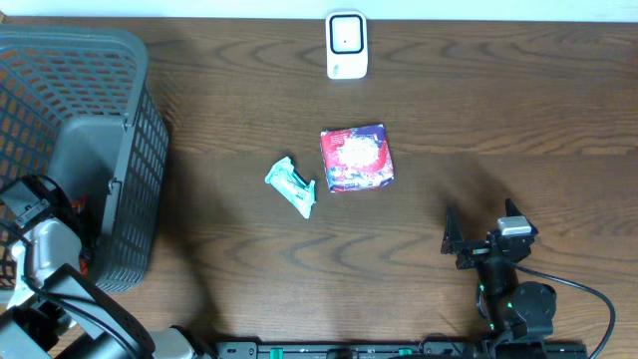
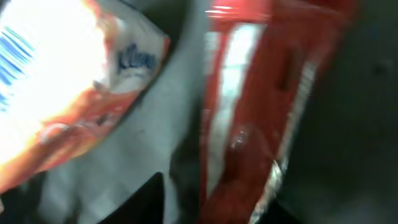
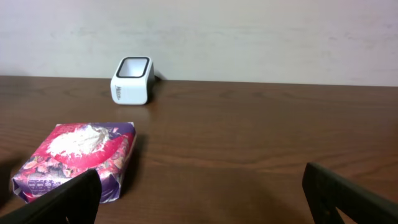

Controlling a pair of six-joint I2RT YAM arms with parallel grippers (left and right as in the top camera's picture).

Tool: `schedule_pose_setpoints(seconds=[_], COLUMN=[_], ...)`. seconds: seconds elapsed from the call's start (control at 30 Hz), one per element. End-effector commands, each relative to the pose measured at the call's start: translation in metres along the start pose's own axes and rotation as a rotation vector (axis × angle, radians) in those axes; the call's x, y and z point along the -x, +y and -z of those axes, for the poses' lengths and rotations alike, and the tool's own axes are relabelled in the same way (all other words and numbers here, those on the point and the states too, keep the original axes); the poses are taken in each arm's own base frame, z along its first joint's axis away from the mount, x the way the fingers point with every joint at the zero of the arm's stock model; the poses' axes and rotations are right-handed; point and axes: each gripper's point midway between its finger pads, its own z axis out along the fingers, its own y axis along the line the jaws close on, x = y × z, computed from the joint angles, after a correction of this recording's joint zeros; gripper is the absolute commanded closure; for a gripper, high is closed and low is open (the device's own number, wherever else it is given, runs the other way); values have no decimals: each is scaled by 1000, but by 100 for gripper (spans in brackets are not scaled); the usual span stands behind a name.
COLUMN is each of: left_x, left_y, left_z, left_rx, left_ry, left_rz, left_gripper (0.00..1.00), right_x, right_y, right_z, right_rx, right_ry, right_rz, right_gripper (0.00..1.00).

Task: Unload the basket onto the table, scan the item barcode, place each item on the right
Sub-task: 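Lift the orange-red snack bar from the basket onto the table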

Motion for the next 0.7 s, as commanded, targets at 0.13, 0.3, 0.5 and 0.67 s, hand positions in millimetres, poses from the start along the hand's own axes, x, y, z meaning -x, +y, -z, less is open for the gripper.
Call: schedule_pose_setpoints(seconds=[0.13, 0.3, 0.5, 0.67], left_x=[111, 155, 105, 45], left_y=[-48, -52, -202, -316], left_z=[163, 357, 431, 384], left_rx=[-448, -830, -1379, -1460], left_ry=[-640, -1216, -1082, -718], left_rz=[55, 235, 37, -168], left_gripper=[93, 93, 93, 93], right_x=[-1, -1, -1, -1], right_y=[-1, -1, -1, -1], right_z=[0, 0, 0, 0], right_rx=[-6, -6, -6, -6], right_ry=[-1, -1, -1, -1], right_rz=[-11, -11, -11, -11], right_gripper=[1, 1, 1, 1])
